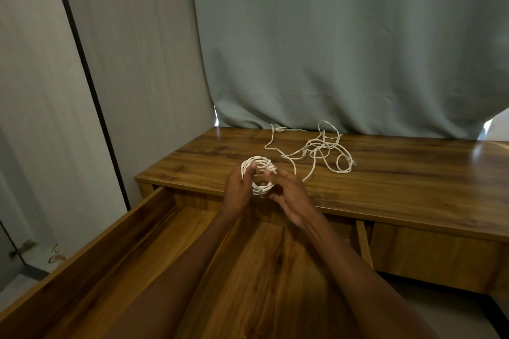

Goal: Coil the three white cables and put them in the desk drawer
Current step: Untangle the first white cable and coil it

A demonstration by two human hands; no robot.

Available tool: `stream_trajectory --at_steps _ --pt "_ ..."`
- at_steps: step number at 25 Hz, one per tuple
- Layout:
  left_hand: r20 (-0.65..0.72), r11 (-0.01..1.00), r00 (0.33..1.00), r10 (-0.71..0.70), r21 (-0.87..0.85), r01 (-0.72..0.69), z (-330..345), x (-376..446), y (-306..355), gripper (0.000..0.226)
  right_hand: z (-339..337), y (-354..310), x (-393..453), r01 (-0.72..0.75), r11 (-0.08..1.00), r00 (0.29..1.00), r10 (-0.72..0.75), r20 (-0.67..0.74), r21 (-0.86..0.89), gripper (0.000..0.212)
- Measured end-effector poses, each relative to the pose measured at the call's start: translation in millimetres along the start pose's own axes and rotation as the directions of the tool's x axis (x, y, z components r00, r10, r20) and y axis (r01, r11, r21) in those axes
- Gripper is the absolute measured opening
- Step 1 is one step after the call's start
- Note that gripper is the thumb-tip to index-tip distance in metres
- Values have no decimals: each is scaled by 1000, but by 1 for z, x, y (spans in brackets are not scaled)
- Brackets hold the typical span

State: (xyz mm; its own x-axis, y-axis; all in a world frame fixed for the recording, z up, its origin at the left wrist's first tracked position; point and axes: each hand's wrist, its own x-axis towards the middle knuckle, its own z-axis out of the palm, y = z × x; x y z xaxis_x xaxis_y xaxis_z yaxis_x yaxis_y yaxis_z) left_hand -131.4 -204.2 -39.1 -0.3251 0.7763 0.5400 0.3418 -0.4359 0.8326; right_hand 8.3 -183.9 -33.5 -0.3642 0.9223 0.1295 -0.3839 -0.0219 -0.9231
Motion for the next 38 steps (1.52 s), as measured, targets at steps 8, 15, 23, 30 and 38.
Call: stream_trajectory --at_steps 8,15,23,30,38 --pt "37 1000 999 -3 24 2 -12 4 -1 18 6 2 -3 112 970 984 -138 -111 -217 24" --pt "153 963 972 -180 -175 206 -13 -1 3 28 12 1 -3 184 979 977 -192 -96 -86 33" --pt "32 995 996 -83 -51 85 -11 4 -10 30 15 2 -5 56 980 993 -74 91 189 54" --pt "0 1000 1000 -19 6 19 8 -4 -4 25 -3 19 4 369 738 811 -553 -193 -565 35" --pt "73 998 996 -51 34 48 17 -4 -9 26 -4 16 6 328 650 668 -673 -319 -685 27"
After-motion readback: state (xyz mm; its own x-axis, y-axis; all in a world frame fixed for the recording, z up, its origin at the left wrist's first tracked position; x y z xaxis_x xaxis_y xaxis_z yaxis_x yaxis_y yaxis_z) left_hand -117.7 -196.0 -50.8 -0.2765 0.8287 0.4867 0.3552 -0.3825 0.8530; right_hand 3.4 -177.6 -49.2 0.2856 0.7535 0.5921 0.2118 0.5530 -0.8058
